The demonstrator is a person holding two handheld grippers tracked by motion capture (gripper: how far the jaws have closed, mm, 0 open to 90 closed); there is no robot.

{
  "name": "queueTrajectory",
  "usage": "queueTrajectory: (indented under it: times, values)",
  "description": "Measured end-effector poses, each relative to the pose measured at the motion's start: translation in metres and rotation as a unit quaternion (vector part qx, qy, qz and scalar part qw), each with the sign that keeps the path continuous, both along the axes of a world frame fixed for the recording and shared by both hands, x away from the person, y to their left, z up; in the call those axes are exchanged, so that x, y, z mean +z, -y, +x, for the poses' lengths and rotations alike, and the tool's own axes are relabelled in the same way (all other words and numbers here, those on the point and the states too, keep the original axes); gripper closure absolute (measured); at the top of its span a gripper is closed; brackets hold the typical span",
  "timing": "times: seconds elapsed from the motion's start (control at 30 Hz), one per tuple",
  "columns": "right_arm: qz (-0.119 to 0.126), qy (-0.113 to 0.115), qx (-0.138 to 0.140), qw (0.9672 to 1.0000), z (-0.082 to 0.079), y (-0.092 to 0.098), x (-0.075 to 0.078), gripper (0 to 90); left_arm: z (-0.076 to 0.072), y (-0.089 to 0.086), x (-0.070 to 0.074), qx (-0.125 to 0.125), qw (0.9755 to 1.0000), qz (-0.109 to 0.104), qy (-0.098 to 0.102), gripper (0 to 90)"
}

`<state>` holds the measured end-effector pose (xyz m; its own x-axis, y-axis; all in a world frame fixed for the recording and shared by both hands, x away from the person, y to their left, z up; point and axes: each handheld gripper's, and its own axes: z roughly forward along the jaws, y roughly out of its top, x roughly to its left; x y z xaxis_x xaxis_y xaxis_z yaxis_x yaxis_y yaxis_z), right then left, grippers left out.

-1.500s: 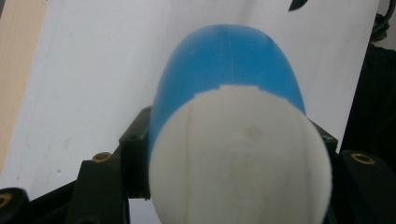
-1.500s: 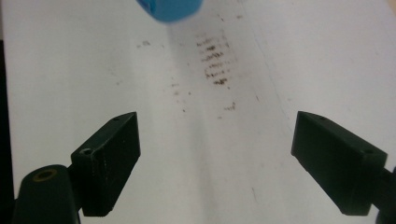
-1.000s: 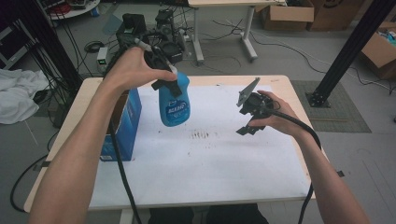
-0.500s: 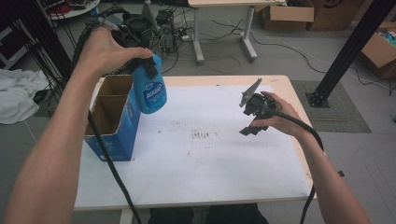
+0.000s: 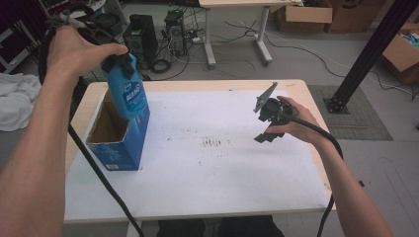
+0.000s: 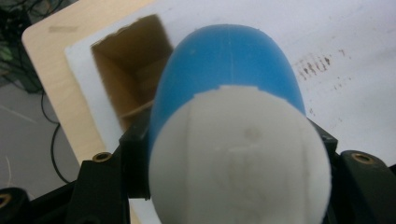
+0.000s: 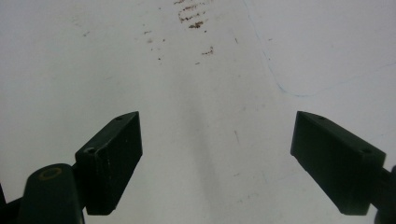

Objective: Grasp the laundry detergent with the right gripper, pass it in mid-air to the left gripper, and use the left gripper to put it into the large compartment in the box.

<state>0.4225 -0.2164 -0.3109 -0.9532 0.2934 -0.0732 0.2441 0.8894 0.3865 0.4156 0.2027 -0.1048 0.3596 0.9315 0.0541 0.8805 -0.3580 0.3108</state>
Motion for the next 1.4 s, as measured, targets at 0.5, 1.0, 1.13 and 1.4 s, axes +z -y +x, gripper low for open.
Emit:
queueTrajectory:
  times: [0.5,1.0,1.13,1.4]
  values:
    - [-0.003,0.0,0.004,1.0,0.0,-0.006,0.001,16.8,-0.012,-0.036,-0.009,0.099,0.995,0.007,0.005,38.2]
    - [-0.008,0.0,0.002,1.0,-0.002,-0.003,-0.003,17.0,-0.01,-0.047,-0.061,0.129,0.9916,-0.003,-0.015,38.2]
    - [-0.014,-0.001,0.001,0.9999,-0.003,-0.003,-0.005,17.0,-0.008,-0.046,-0.077,0.134,0.9908,-0.002,-0.022,38.2]
    - [-0.017,0.0,-0.003,0.9998,-0.004,-0.001,-0.006,17.1,-0.009,-0.048,-0.104,0.15,0.9882,-0.003,-0.029,38.2]
